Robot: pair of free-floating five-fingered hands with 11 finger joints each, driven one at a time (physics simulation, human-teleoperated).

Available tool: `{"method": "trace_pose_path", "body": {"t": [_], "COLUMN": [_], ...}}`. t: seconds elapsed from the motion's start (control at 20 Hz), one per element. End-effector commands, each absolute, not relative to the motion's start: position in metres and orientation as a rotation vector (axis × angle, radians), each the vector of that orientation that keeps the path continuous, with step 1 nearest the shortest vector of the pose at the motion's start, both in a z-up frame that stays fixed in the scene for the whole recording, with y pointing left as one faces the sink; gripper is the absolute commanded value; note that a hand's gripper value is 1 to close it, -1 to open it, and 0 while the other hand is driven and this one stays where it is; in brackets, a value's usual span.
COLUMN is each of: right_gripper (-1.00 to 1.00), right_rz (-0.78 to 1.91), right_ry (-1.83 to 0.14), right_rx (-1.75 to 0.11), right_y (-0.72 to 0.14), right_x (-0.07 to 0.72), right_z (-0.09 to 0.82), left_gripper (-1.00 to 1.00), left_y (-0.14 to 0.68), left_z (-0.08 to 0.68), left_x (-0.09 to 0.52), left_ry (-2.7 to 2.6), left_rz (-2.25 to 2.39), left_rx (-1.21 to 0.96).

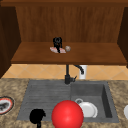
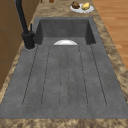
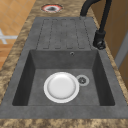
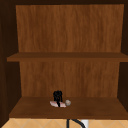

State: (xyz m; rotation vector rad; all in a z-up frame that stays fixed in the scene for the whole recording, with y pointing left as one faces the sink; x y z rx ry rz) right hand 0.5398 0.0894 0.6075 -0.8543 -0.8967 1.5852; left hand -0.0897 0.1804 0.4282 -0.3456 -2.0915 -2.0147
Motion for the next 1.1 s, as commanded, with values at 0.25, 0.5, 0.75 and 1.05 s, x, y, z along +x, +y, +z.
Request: {"method": "trace_pose_path", "body": {"t": [0.25, 0.5, 0.75, 1.05], "right_gripper": [1.0, 1.0, 1.0, 1.0], "right_rz": [1.518, 1.449, 1.47, 1.482], "right_ry": [-1.01, -1.103, -1.07, -1.049], "right_rx": [-1.117, -1.173, -1.034, -0.985], "right_y": [0.091, 0.087, 0.076, 0.063], "right_x": [0.489, 0.499, 0.503, 0.506], "right_z": [0.581, 0.613, 0.643, 0.678], "left_gripper": [0.0, 0.0, 0.0, 0.0], "left_y": [0.18, 0.18, 0.18, 0.18], "left_z": [0.428, 0.428, 0.428, 0.428], "left_x": [-0.09, -0.09, -0.09, -0.09], "left_ry": [-2.092, -2.092, -2.092, -2.092], "left_rz": [-2.015, -2.015, -2.015, -2.015], "left_rx": [-0.346, -0.346, -0.346, -0.346]}}
